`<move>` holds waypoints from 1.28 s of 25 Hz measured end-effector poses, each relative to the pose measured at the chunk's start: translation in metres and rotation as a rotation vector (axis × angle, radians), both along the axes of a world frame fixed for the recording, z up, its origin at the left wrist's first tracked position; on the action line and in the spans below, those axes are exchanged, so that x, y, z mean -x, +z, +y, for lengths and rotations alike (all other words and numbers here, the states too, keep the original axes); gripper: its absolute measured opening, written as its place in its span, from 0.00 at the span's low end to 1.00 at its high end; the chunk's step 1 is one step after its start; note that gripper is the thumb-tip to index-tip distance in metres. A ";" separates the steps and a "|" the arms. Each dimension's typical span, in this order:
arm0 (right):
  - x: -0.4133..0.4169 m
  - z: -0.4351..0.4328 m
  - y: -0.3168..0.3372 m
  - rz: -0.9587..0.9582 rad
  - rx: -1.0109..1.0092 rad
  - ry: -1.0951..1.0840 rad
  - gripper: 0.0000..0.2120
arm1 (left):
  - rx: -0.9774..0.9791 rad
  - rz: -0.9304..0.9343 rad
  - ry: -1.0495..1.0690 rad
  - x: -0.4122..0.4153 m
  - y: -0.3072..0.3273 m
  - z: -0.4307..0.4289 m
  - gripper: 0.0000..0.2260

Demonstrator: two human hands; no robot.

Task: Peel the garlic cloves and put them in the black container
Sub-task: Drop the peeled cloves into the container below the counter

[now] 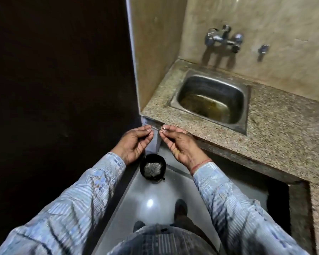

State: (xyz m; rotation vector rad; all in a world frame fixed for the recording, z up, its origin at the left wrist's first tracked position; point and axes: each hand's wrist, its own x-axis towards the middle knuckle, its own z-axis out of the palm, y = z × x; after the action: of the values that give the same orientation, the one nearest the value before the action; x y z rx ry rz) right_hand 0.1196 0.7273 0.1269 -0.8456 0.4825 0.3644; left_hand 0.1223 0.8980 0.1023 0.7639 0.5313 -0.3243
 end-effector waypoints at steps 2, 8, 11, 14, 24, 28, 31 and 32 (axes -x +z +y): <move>-0.010 0.013 -0.009 0.019 0.020 0.056 0.10 | -0.009 0.036 0.054 0.002 -0.012 0.011 0.08; -0.042 0.022 -0.068 0.098 0.086 0.238 0.08 | -0.053 0.174 0.137 -0.012 -0.066 0.016 0.08; -0.069 0.013 -0.125 0.158 0.129 0.327 0.07 | -0.090 0.252 0.192 -0.032 -0.117 0.007 0.09; -0.098 0.005 -0.210 0.233 0.162 0.386 0.07 | -0.124 0.326 0.226 -0.053 -0.199 -0.001 0.09; -0.161 0.024 -0.610 0.105 0.661 1.032 0.15 | -0.292 0.571 0.161 -0.094 -0.564 -0.017 0.13; -0.164 0.033 -0.738 -0.298 1.234 1.372 0.18 | -0.364 0.493 0.032 -0.097 -0.658 -0.015 0.12; -0.159 0.024 -0.778 -0.424 1.350 1.120 0.07 | -0.944 0.491 -0.180 -0.097 -0.709 -0.007 0.09; -0.159 0.026 -0.776 -0.482 1.405 1.071 0.06 | -1.037 0.505 -0.264 -0.099 -0.716 -0.007 0.06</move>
State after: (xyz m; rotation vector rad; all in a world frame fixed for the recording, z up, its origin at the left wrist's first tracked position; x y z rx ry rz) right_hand 0.2789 0.7533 -0.6495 -2.4973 -0.3330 0.7730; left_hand 0.2209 0.8907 -0.6139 1.7867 1.1062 -0.4928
